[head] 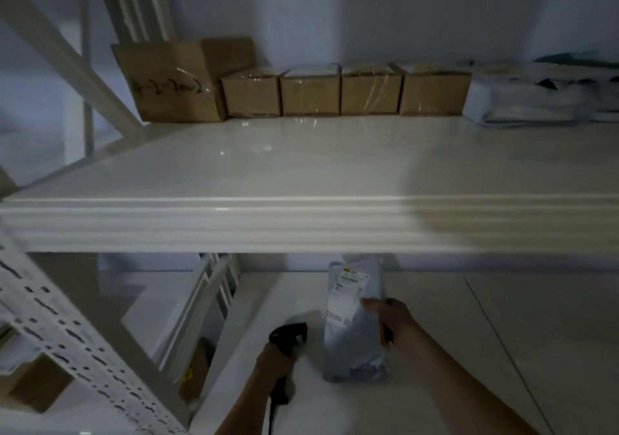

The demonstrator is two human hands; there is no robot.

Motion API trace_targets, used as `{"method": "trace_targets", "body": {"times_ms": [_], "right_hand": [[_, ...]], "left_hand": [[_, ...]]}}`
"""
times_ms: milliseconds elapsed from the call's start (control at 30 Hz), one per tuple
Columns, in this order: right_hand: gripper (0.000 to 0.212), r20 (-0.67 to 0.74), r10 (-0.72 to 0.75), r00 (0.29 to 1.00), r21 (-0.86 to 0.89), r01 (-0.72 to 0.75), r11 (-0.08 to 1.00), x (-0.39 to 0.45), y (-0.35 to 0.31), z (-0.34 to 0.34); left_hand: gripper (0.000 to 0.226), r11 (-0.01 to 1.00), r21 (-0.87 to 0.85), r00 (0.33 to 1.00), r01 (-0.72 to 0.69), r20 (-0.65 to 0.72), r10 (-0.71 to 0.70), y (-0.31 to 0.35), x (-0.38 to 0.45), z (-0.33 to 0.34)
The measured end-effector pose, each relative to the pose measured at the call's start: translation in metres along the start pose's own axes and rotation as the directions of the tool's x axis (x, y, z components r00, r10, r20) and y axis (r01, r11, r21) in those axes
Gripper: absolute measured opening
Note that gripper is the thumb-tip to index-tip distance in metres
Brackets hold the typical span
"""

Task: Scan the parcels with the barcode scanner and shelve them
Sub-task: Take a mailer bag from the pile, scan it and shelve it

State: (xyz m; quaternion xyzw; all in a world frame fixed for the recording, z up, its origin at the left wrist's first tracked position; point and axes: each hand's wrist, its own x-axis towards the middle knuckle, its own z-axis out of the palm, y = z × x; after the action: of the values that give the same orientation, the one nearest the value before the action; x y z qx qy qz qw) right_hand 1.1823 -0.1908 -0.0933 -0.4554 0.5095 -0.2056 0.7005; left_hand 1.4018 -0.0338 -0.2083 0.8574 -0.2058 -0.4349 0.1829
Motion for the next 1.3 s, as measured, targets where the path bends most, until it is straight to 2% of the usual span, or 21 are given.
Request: {"method": "trace_targets", "body": {"times_ms": [33, 100, 167, 200, 267, 367, 500, 633, 800, 1067, 1200, 1300], "right_hand": [[0.035, -0.041, 0.015, 0.999, -0.001, -0.015, 1.0, -0.002, 0.003, -0.001], [0.057, -0.089, 0.018, 0.996, -0.014, -0.02, 1.0, -0.002, 0.01, -0.001], [0.081, -0.102, 0.008, 0.995, -0.011, -0.01, 1.0, 0.008, 0.02, -0.006], [0.087, -0.109, 0.001, 0.994, -0.019, -0.003, 1.0, 0.018, 0.026, -0.009], [0.082, -0.143, -0.002, 0.99, -0.04, -0.003, 0.999, 0.013, 0.024, -0.005], [0.062, -0.185, -0.012, 0.983, -0.058, 0.001, 0.998, 0.001, 0.02, 0.002], [0.05, -0.24, -0.034, 0.97, -0.067, 0.019, 0.998, -0.012, 0.019, 0.01], [0.049, -0.239, -0.062, 0.969, -0.011, 0.061, 0.998, -0.019, 0.023, 0.012], [0.046, -0.206, -0.103, 0.973, 0.042, 0.114, 0.993, -0.024, 0.026, 0.011], [0.048, -0.198, -0.178, 0.964, -0.051, 0.171, 0.984, -0.025, 0.027, 0.012], [0.046, -0.174, -0.187, 0.967, -0.085, 0.174, 0.981, -0.027, 0.025, 0.01], [0.047, -0.168, -0.185, 0.968, -0.112, 0.167, 0.98, -0.026, 0.025, 0.007]], "left_hand": [[0.055, 1.0, 0.025, 1.0, -0.015, -0.016, 0.015, 0.006, -0.017, 0.0], [0.039, 0.996, 0.015, 0.995, -0.088, -0.043, 0.089, 0.011, -0.046, -0.006], [0.022, 0.984, -0.072, 0.986, -0.164, -0.035, 0.162, 0.008, -0.043, -0.007], [0.014, 0.977, -0.099, 0.982, -0.189, -0.022, 0.188, 0.007, -0.045, -0.009], [0.019, 0.943, -0.222, 0.969, -0.246, -0.025, 0.247, 0.008, -0.044, -0.011], [0.023, 0.826, -0.504, 0.959, -0.253, -0.019, 0.282, 0.014, -0.06, -0.021], [0.016, 0.755, -0.605, 0.956, -0.253, -0.038, 0.29, 0.019, -0.072, -0.034], [0.008, 0.691, -0.685, 0.946, -0.23, 0.009, 0.324, 0.038, -0.088, -0.048], [0.006, 0.742, -0.596, 0.915, -0.305, 0.032, 0.402, 0.071, -0.113, -0.057], [0.013, 0.807, -0.314, 0.864, -0.501, -0.122, 0.489, 0.102, -0.128, -0.052], [0.017, 0.833, -0.067, 0.826, -0.549, -0.193, 0.529, 0.11, -0.129, -0.053], [0.006, 0.827, 0.082, 0.797, -0.556, -0.23, 0.559, 0.115, -0.13, -0.053]]}}
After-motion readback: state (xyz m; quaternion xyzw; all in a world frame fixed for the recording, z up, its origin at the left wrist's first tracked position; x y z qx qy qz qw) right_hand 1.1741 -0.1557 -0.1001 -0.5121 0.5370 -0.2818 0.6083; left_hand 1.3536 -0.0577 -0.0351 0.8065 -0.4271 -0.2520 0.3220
